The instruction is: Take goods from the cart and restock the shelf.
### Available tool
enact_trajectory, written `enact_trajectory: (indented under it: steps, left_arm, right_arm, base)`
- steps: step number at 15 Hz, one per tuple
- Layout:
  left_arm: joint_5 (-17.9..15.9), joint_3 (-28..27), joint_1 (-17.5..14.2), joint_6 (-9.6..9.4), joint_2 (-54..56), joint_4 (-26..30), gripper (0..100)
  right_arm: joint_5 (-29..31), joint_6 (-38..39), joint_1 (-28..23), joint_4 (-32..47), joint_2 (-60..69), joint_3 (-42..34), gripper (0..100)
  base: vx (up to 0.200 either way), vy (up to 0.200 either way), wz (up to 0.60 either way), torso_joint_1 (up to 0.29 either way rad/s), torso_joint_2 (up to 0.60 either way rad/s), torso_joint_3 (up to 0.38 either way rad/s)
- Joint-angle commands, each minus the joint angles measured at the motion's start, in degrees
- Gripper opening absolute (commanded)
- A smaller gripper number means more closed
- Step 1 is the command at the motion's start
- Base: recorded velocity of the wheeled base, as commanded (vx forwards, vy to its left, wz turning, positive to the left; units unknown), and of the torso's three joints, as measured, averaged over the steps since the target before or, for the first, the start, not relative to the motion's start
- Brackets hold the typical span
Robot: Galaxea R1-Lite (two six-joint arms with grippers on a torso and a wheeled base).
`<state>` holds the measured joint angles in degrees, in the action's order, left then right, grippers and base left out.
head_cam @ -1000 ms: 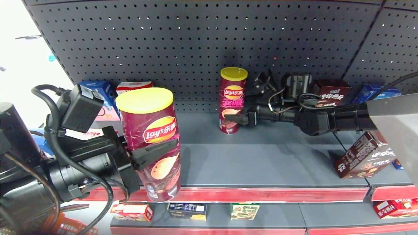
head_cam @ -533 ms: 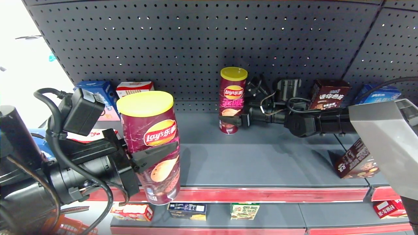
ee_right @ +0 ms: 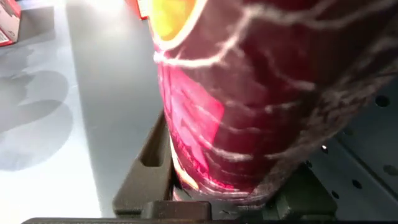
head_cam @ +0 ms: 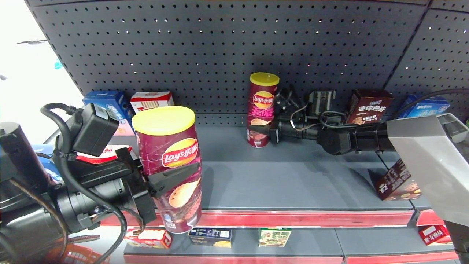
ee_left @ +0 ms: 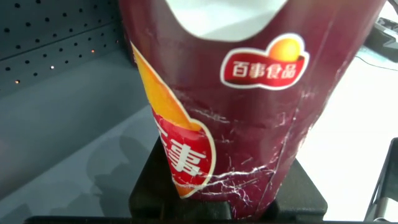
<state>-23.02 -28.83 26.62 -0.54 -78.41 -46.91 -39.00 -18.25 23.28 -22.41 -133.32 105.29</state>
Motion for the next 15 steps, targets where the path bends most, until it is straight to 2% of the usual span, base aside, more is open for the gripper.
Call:
enact_trajectory:
  steps: [1,4,7,8,9,13,15]
  left_arm:
    - [-0.01,0.0,0.01,0.01,0.1,-0.02,0]
    - [-0.01,0.44,0.01,0.01,0.36,-0.02,0]
    - [-0.01,1.94,0.01,0.01,1.59,-0.02,0]
    - [0.08,2.29,-0.08,0.01,1.68,-0.02,0]
    - [0.08,2.2,-0.08,0.01,1.86,-0.02,0]
    - [0.08,2.2,-0.08,0.18,2.3,-0.02,0]
    - [0.08,2.11,-0.08,0.18,2.3,-0.02,0]
  right_arm:
    - [-0.03,-0.03,0.09,-0.01,1.57,-0.88,0]
    - [0.24,0.06,1.41,-0.36,4.82,-3.51,0]
    - [0.94,-0.03,4.05,-2.47,12.55,-12.92,0]
    - [2.44,-0.12,5.28,-5.37,15.45,-18.37,0]
    - [3.23,-0.12,5.81,-7.12,16.51,-20.74,0]
    - [5.34,0.06,9.15,-22.51,25.12,-45.0,0]
    - [5.25,0.06,10.38,-24.79,28.81,-51.94,0]
  base:
    - [0.0,0.0,0.0,0.0,0.0,0.0]
    - [0.0,0.0,0.0,0.0,0.0,0.0]
    - [0.0,0.0,0.0,0.0,0.0,0.0]
    - [0.0,0.0,0.0,0.0,0.0,0.0]
    - [0.0,0.0,0.0,0.0,0.0,0.0]
    - [0.0,0.0,0.0,0.0,0.0,0.0]
    - [0.0,0.0,0.0,0.0,0.0,0.0]
